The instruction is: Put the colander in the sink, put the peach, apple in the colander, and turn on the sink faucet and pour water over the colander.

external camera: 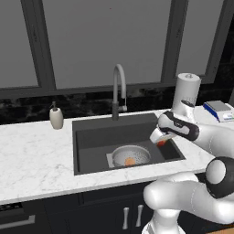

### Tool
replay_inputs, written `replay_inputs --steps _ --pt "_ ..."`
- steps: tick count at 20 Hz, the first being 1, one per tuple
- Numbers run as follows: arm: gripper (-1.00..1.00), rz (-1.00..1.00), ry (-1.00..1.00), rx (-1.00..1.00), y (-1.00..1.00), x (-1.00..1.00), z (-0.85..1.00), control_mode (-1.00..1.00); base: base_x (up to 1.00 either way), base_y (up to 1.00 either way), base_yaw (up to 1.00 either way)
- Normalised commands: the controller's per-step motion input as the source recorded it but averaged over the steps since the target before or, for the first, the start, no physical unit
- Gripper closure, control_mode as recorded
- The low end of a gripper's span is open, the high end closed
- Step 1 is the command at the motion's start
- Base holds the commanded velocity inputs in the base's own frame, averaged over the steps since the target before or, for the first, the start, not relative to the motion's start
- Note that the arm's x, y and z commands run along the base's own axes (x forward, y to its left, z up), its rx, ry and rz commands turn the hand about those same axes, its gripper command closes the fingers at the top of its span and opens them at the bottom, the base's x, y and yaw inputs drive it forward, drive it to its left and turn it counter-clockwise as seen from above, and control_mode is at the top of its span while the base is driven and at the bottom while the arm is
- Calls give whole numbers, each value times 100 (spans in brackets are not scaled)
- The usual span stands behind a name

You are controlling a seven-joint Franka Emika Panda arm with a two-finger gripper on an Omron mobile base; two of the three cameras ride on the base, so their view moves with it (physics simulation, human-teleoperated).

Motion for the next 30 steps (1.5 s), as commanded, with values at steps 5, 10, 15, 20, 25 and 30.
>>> replay_inputs --steps 5,10,15,20,25,30 --pt "100 1 10 13 13 49 -10 -100 0 0 0" --pt "100 0 13 4 31 21 -26 -100 0 0 0" --pt "100 0 1 0 7 0 -42 -100 0 0 0" --pt "100 0 0 0 0 0 -28 -100 0 0 0" --pt "100 0 3 0 7 0 -24 -100 0 0 0" --pt "100 4 11 0 0 1 -33 -100 0 0 0"
